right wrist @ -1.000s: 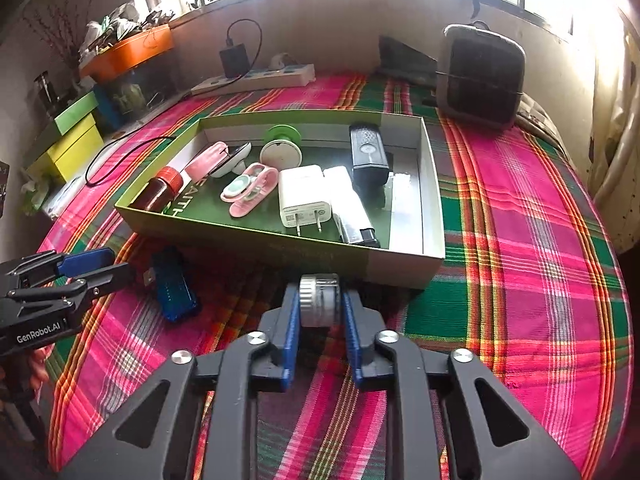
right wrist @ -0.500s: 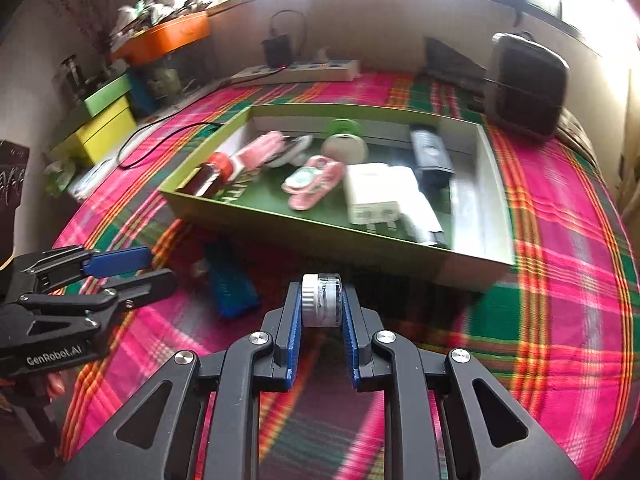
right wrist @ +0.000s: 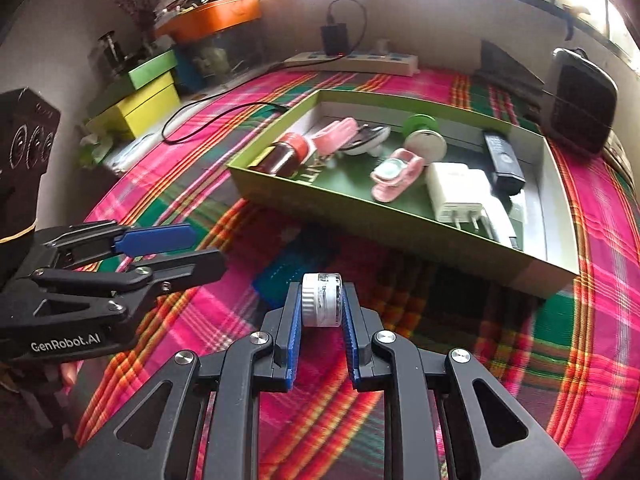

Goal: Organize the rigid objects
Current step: 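Close the left tool on the blue USB stick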

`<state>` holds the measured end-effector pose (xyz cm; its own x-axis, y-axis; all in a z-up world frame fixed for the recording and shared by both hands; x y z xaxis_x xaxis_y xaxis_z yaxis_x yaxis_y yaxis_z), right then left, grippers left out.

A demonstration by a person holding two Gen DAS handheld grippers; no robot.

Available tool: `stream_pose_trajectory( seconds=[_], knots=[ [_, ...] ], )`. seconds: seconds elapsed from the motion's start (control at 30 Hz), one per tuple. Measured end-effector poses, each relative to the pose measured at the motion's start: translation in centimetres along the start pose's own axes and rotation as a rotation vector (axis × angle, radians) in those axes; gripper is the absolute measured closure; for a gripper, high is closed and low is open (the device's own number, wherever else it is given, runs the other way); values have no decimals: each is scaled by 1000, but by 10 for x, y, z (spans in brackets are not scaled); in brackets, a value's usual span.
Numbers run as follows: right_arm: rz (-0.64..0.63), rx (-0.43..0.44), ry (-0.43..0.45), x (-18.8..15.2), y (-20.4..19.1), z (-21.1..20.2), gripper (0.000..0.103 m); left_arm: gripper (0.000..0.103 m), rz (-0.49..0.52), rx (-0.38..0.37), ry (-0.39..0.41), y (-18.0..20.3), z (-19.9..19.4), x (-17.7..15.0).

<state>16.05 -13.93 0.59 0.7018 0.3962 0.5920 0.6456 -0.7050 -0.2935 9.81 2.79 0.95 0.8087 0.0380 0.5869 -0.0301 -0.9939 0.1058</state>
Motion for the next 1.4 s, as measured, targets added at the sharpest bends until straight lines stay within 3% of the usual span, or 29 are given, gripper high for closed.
stream_pose_trajectory(
  seconds=[0.53,1.07,1.4],
  knots=[
    [62,-97,38,-6,28,-19,83,56,100,-82,-20,39,10,6],
    [89,-126,73,-9,41,-32,83,57,168,-13,-20,56,26,9],
    [96,-122,71,-12,43,-31,83,65,209,48,11,60,28,8]
  ],
)
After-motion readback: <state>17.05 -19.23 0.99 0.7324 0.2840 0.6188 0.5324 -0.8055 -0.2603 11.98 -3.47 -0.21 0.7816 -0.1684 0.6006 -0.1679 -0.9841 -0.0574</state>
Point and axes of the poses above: each gripper's, at about its wrist camera, not at the fingertips, and z roughly the way its jaws point, y to its right, x to its top, the point moved 2 cm from there along z, roughly the way its jaws point, and after that the axes turned 8 degrees about x, right-handed, at the moved point
